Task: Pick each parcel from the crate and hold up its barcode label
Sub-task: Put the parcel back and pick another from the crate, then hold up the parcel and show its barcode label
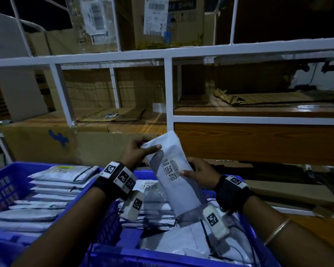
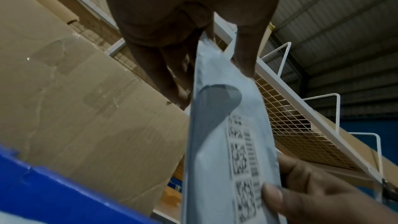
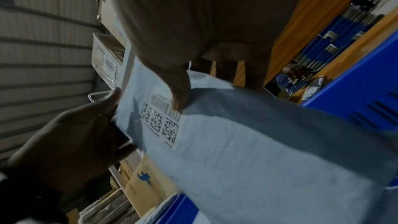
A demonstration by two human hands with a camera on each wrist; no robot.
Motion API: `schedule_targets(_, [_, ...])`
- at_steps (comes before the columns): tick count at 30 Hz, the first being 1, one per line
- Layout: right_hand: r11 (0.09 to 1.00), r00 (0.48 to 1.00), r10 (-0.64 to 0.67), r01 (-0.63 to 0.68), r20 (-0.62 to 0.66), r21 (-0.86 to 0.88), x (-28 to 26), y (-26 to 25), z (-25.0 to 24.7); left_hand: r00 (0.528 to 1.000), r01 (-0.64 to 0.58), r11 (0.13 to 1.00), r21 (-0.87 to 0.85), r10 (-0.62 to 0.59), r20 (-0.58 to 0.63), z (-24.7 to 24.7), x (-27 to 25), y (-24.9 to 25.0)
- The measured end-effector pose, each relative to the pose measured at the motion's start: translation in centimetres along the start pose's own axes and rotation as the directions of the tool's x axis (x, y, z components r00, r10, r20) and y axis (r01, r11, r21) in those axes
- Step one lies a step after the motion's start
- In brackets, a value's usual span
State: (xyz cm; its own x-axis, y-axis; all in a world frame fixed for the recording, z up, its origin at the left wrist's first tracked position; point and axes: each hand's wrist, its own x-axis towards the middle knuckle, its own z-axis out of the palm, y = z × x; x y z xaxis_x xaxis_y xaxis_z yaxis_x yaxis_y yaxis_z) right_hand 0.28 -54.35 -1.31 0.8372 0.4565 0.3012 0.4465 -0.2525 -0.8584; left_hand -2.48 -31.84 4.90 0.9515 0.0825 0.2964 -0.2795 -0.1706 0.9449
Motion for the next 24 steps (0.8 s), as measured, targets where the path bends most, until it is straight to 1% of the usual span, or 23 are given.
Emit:
schedule_targets(2, [0.999,1.000,-0.009,0.010,0.018,-0.052,0.0,0.1,0.2,0.999,-0.029,0.999,0.040,0.028,0.039,-0.7,0.2,0.5])
schedule_targets(5, [0.996,0.998,-0.007,0.013,0.059,-0.089,0.1,0.5,0.6,0.989,-0.030,0.985,0.167,0.005,0.145,-1.2,0.4,0.7])
schedule_targets(7, [0.993,0.998,-0.007,0.015,0.069,-0.113,0.2,0.6,0.8,0.989,-0.016,0.977,0.214,-0.016,0.148,-1.5,0.6,0.5])
schedule_targets(9, [0.996,0.997,0.001,0.006,0.074,-0.085,0.2,0.4,0.9,0.993,0.023,0.979,0.204,-0.046,0.112,-1.8,0.8,0.1])
schedule_targets(12, [0.998,0.994,0.052,-0.056,0.096,0.036,0.2,0.7,0.9,0.993,0.096,0.988,0.123,-0.104,0.058,-2.4,1.1,-0.4])
schedule_targets(14, [0.987,0.981,0.108,-0.125,0.161,0.100,0.0,0.8,0.9,0.991,0.125,0.988,0.089,-0.129,0.038,-2.8,1.5,-0.5])
schedule_targets(16, [0.978,0.963,0.158,-0.183,0.219,0.101,-0.1,1.3,1.0,0.990,0.136,0.986,0.093,-0.138,0.015,-3.3,1.8,-0.6])
schedule_targets(18, [0.973,0.952,0.192,-0.216,0.240,0.077,0.0,1.6,1.2,0.991,0.137,0.979,0.150,-0.134,-0.028,-4.2,2.2,-0.9])
schedule_targets(21, [0.962,0.951,0.224,-0.251,0.215,0.108,0.4,1.9,1.4,0.982,0.173,0.954,0.244,-0.150,-0.113,-5.4,2.4,-1.2])
schedule_targets(23, [0.946,0.949,0.254,-0.284,0.186,0.156,0.6,1.6,1.4,0.976,0.205,0.912,0.355,-0.161,-0.149,-6.1,2.4,-1.4])
schedule_targets(24, [0.948,0.951,0.254,-0.281,0.177,0.151,0.7,1.5,1.3,0.972,0.221,0.889,0.402,-0.166,-0.167,-6.4,2.4,-1.5])
